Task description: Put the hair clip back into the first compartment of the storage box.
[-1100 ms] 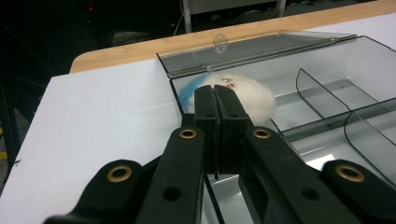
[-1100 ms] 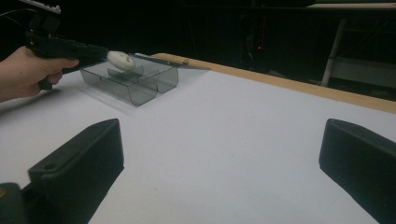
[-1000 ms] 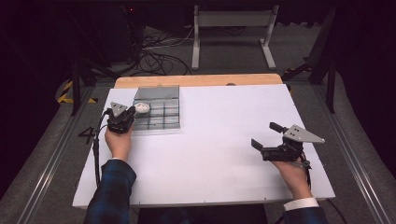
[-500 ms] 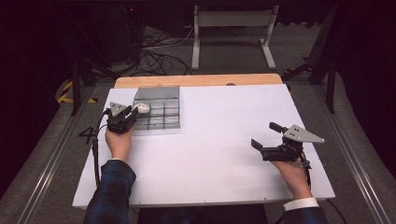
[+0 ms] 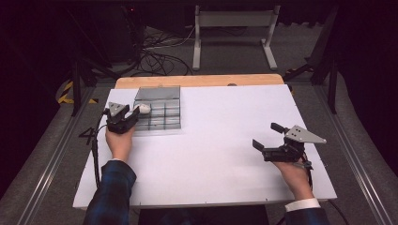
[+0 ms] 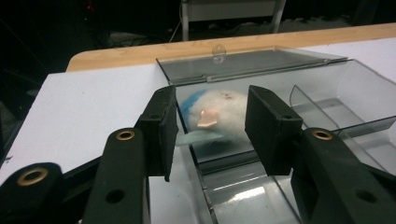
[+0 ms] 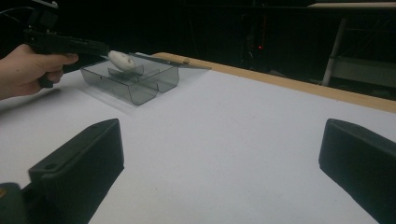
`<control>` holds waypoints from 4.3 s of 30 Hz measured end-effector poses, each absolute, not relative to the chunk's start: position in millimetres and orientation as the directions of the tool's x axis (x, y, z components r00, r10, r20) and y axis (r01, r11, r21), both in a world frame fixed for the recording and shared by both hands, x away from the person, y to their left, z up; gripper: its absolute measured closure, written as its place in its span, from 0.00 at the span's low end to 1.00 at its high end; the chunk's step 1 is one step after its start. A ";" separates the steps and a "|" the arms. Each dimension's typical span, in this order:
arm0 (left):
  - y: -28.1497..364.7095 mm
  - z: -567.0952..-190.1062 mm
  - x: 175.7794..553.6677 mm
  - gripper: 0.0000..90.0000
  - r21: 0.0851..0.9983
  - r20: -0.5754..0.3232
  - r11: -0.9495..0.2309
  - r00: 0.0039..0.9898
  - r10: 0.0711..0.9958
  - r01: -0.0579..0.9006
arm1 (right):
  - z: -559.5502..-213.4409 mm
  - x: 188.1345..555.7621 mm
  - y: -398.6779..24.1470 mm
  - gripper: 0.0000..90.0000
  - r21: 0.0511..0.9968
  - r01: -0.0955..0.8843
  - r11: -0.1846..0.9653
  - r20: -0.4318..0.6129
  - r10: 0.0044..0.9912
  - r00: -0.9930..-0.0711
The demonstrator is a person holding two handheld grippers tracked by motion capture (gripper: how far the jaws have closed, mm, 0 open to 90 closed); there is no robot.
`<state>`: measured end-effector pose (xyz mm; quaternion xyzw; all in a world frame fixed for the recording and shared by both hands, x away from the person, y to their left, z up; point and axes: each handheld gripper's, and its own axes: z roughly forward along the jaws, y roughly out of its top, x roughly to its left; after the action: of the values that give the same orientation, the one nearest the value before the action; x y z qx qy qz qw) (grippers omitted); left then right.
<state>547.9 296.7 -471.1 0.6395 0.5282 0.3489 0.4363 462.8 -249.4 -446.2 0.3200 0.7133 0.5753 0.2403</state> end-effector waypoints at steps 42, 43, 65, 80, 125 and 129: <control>280.3 -478.2 560.4 1.00 0.893 0.038 -0.152 0.265 0.963 0.423 | -446.6 463.1 -249.3 0.01 0.974 0.183 0.131 0.029 0.733 -0.679; 280.5 -478.1 560.5 1.00 0.893 0.038 -0.151 0.262 0.964 0.425 | -446.6 463.0 -249.4 0.01 0.975 0.182 0.131 0.028 0.734 -0.679; 277.3 -476.5 564.7 0.99 0.896 0.026 -0.168 0.330 0.944 0.412 | -446.6 463.0 -249.3 0.01 0.975 0.182 0.131 0.028 0.733 -0.679; 282.0 -476.3 566.9 0.99 0.878 0.031 -0.160 0.278 0.960 0.452 | -446.2 462.9 -249.8 0.02 0.975 0.181 0.129 0.029 0.734 -0.678; 263.6 -449.8 498.3 0.25 0.956 0.014 -0.133 0.410 0.912 0.262 | -444.9 461.4 -262.8 0.00 0.979 0.180 0.094 0.047 0.757 -0.652; 261.6 -445.2 489.8 0.21 0.962 0.000 -0.118 0.432 0.902 0.248 | -445.6 461.1 -264.1 0.00 0.980 0.181 0.088 0.052 0.758 -0.650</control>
<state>489.8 261.6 -445.2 0.6755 0.4254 0.3208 0.5097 461.1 -264.1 -445.6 0.3378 0.6950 0.5847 0.2467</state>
